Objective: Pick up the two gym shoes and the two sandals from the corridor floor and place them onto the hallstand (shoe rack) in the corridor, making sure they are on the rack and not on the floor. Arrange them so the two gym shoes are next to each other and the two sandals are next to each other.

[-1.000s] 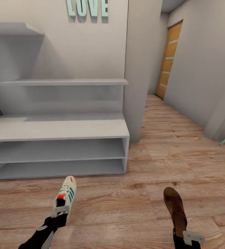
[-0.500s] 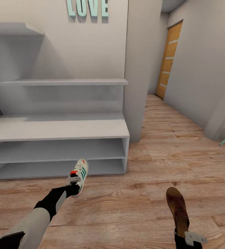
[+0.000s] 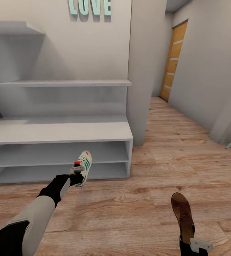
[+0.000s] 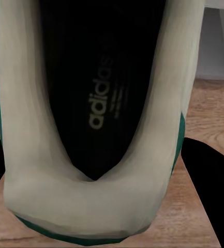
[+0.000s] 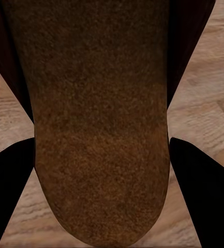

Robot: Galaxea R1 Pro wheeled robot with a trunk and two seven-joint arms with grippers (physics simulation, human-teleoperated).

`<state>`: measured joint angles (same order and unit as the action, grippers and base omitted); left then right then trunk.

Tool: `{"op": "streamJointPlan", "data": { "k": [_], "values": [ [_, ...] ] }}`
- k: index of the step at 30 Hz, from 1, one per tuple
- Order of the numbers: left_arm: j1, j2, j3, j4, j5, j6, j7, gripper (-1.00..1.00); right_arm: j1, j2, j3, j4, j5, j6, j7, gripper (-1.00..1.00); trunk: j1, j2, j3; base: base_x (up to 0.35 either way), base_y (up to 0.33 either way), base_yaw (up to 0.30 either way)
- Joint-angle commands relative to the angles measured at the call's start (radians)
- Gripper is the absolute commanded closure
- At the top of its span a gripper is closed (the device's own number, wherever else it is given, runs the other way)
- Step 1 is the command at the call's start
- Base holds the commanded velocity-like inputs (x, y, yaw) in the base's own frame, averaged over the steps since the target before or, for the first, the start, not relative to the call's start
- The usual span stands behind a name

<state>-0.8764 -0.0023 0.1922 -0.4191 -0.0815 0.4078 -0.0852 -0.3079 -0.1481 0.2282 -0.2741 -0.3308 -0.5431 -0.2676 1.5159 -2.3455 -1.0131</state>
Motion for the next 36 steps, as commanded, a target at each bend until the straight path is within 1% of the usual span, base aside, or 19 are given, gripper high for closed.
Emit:
{"op": "streamJointPlan", "data": {
  "k": [1, 4, 6, 8, 12, 16, 28, 36],
  "values": [
    [-0.001, -0.001, 0.008, -0.005, -0.009, 0.006, -0.002, 1.0, -0.001, -0.001, 0.007, 0.0, -0.005, -0.002, -0.007, 1.0, 0.004, -0.008, -0.006, 0.0, 0.0, 0.0],
    [0.001, -0.001, 0.008, -0.006, -0.008, 0.005, 0.03, 1.0, 0.0, -0.001, 0.006, 0.0, -0.006, -0.003, -0.007, 1.0, 0.015, -0.029, -0.019, 0.0, 0.0, 0.0],
    [0.001, -0.003, 0.009, -0.007, -0.006, 0.004, 0.073, 1.0, 0.0, -0.001, 0.005, 0.0, -0.006, -0.003, -0.007, 1.0, 0.023, -0.043, -0.029, 0.0, 0.0, 0.0],
    [0.002, -0.005, 0.009, -0.007, -0.004, 0.004, 0.092, 1.0, -0.001, -0.001, 0.005, 0.0, -0.006, -0.003, -0.007, 1.0, 0.031, -0.057, -0.038, 0.0, 0.0, 0.0],
    [0.003, -0.009, 0.008, -0.007, -0.003, 0.002, 0.112, 1.0, 0.0, -0.001, 0.005, 0.0, -0.007, -0.003, -0.007, 1.0, 0.046, -0.085, -0.056, 0.0, 0.0, 0.0],
    [0.003, -0.01, 0.008, -0.007, -0.003, 0.001, 0.115, 1.0, -0.001, -0.001, 0.006, 0.0, -0.006, -0.003, -0.007, 1.0, 0.061, -0.113, -0.07, 0.0, 0.0, 0.0],
    [0.007, -0.007, 0.004, -0.009, -0.003, -0.008, 0.116, 1.0, -0.001, -0.003, 0.01, 0.004, -0.002, -0.004, -0.007, 1.0, 0.061, -0.113, -0.071, 0.005, 0.0, 0.0],
    [0.007, -0.006, 0.004, -0.009, -0.003, -0.011, 0.116, 1.0, -0.001, -0.003, 0.01, 0.004, -0.002, -0.004, -0.007, 1.0, 0.061, -0.113, -0.071, 0.224, -0.074, 0.0]
  ]
}}
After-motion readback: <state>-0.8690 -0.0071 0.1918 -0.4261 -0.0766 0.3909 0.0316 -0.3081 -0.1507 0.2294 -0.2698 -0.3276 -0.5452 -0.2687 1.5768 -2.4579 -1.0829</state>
